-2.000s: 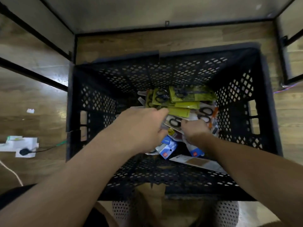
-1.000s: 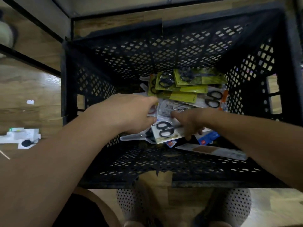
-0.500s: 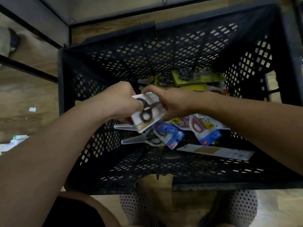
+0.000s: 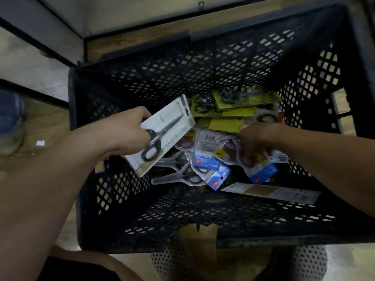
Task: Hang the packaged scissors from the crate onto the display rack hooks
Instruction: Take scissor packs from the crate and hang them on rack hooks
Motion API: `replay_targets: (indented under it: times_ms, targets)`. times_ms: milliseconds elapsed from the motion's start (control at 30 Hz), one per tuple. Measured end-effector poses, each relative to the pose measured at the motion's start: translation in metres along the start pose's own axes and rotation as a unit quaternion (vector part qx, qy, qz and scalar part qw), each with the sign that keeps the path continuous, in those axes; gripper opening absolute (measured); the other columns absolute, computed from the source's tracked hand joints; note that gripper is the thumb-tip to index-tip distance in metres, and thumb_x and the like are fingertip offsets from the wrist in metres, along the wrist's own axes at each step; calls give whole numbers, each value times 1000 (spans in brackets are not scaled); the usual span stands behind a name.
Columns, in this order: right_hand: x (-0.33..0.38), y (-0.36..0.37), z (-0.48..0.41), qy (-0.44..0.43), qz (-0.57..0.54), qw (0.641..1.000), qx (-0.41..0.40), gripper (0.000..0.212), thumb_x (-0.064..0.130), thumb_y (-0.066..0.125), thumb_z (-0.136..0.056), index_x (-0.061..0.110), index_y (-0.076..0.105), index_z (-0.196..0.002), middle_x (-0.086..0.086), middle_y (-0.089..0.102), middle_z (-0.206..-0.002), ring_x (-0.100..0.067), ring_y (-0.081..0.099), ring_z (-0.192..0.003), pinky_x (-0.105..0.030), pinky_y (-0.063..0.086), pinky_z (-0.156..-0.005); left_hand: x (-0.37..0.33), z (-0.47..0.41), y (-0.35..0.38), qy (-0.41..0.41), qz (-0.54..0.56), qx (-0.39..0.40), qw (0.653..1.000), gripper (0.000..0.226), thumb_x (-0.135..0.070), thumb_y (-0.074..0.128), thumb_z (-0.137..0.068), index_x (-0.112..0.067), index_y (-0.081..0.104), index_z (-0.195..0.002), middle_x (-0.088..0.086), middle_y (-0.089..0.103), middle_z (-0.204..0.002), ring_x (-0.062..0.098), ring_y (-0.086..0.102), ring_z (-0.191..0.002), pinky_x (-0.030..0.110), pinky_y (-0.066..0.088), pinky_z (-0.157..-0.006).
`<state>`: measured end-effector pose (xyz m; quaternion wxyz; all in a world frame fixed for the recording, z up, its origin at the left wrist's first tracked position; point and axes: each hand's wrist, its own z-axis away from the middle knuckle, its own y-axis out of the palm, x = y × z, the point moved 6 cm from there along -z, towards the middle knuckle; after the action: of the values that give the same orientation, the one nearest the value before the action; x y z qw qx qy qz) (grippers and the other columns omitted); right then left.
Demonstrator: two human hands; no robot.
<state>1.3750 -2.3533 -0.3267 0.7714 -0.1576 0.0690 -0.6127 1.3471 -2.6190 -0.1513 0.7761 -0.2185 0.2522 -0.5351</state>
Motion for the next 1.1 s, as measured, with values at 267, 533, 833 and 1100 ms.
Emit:
replay_targets:
  times_ms: [267, 533, 833, 1100]
  targets:
    - [-9, -20, 2, 108, 152, 963, -197, 24, 29, 48, -104, 16, 69, -108, -2, 68, -107, -24, 59, -83, -28, 47, -60, -10, -6, -5, 17, -1, -77, 997, 10, -27, 65, -89, -18, 62, -88, 3, 65, -87, 21, 58, -76, 32, 37, -59]
    - [-10, -41, 1, 145, 146, 947, -248, 16, 7, 58, -91, 20, 66, -86, -2, 64, -83, -28, 68, -82, -40, 58, -76, 9, -11, -13, -4, 36, -51, 998, 27, -10, 70, -83, -23, 60, -106, 7, 73, -91, 26, 72, -76, 34, 56, -58]
    - [2, -40, -3, 95, 179, 948, -247, 25, 11, 51, -100, 19, 68, -116, -1, 70, -120, -24, 68, -107, -31, 44, -72, 9, -10, -11, -2, 45, -35, 998, 24, -11, 64, -86, -20, 52, -105, 7, 67, -101, 27, 66, -89, 42, 57, -75]
    - [13, -68, 12, 9, 88, 931, -354, 63, 79, 45, -89, 18, 56, -78, 0, 49, -66, -29, 63, -73, -30, 43, -59, 12, -14, -16, -2, 59, -66, 996, 14, -12, 59, -88, -19, 61, -100, 8, 69, -101, 30, 67, -92, 45, 56, -85]
